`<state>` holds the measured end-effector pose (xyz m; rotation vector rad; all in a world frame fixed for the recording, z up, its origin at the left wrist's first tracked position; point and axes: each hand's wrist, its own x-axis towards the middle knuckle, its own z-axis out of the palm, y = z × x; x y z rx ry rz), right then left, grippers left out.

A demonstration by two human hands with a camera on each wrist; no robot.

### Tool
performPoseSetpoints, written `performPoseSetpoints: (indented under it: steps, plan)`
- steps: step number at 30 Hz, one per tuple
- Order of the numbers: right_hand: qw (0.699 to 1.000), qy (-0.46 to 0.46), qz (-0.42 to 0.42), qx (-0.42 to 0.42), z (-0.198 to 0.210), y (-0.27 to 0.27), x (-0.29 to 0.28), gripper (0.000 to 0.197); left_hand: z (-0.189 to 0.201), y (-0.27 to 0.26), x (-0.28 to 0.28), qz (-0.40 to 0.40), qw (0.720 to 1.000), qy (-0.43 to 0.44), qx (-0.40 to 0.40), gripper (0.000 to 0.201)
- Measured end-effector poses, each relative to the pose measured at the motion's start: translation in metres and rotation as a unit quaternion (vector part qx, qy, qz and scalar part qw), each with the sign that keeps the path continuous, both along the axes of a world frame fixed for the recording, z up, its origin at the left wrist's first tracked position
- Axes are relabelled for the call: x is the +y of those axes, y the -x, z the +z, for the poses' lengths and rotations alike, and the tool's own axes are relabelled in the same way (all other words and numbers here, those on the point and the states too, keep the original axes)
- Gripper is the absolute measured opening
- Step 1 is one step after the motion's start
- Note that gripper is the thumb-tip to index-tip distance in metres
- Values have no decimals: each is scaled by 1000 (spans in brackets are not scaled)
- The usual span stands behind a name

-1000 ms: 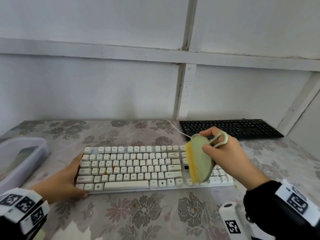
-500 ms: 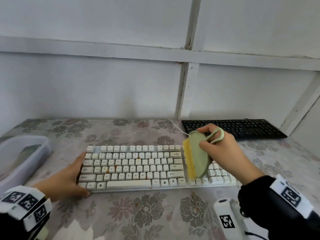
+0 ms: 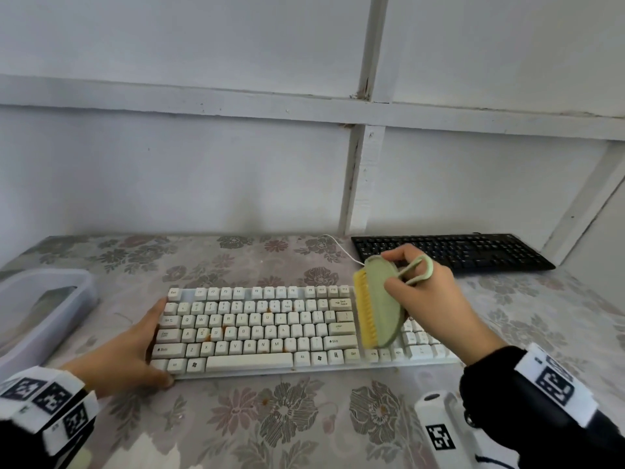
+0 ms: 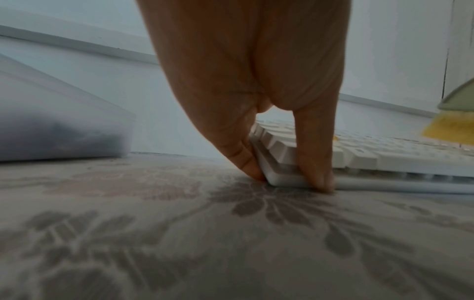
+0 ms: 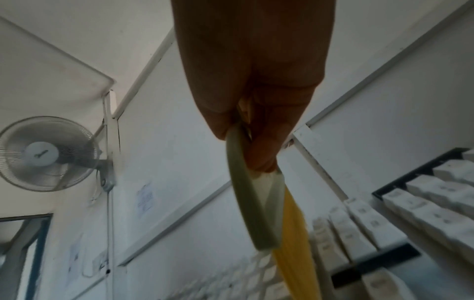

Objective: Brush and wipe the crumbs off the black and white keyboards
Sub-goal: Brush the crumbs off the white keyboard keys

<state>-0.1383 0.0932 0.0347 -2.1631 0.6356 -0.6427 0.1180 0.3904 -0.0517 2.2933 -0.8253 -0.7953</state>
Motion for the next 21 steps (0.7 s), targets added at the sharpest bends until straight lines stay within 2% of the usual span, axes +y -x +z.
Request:
performPoseSetpoints:
  steps: [4, 9, 12, 15, 21]
  plan:
    - [1000, 7, 5, 6, -6, -4, 4, 24, 2, 1, 1, -14, 1000, 3, -7, 132]
    - [994, -21, 48, 92, -18, 7, 10, 25, 4, 4, -2, -16, 1000, -13, -5, 130]
    - [999, -5, 16, 40, -3, 5, 6, 25, 6, 7, -4, -19, 1000, 4, -12, 120]
    - [1000, -5, -14, -22, 11, -6, 5, 26, 7, 8, -4, -13, 1000, -6, -13, 124]
    - [1000, -29, -6, 1, 6, -26, 13, 23, 5, 4, -2, -26, 999, -13, -21, 126]
